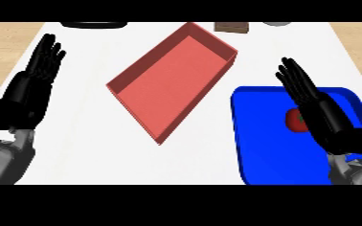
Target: Pick the tomato from the tray and place it in the cardboard box
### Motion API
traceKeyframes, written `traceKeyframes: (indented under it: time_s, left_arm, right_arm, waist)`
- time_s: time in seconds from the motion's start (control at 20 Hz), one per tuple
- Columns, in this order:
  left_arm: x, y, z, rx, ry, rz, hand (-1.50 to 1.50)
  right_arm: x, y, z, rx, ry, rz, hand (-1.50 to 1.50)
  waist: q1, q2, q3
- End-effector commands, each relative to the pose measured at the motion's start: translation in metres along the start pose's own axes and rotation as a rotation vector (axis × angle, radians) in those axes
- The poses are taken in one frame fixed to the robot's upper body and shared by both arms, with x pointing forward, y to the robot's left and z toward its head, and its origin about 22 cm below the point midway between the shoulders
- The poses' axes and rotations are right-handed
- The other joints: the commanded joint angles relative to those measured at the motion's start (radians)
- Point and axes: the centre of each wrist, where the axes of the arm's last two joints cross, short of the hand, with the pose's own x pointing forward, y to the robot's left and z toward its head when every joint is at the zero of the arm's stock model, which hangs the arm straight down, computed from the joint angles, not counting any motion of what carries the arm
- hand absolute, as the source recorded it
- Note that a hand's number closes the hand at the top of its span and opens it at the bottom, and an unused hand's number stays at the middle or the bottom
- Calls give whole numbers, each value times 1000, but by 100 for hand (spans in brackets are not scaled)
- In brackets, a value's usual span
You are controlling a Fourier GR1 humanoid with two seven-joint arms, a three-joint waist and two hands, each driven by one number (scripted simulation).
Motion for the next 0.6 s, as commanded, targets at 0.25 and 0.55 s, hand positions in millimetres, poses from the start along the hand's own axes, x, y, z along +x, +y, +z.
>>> traceKeyframes:
  time_s: [0.25,0.55]
  left_arm:
    - [-59,69,36,198,269,-398,0]
    - [-88,53,53,181,352,-377,0]
  right_arm:
    - [-22,-90,25,-8,15,-117,-150]
    - [-71,-121,80,69,6,240,-150]
  waist:
    - [-15,54,17]
    - [-28,54,18]
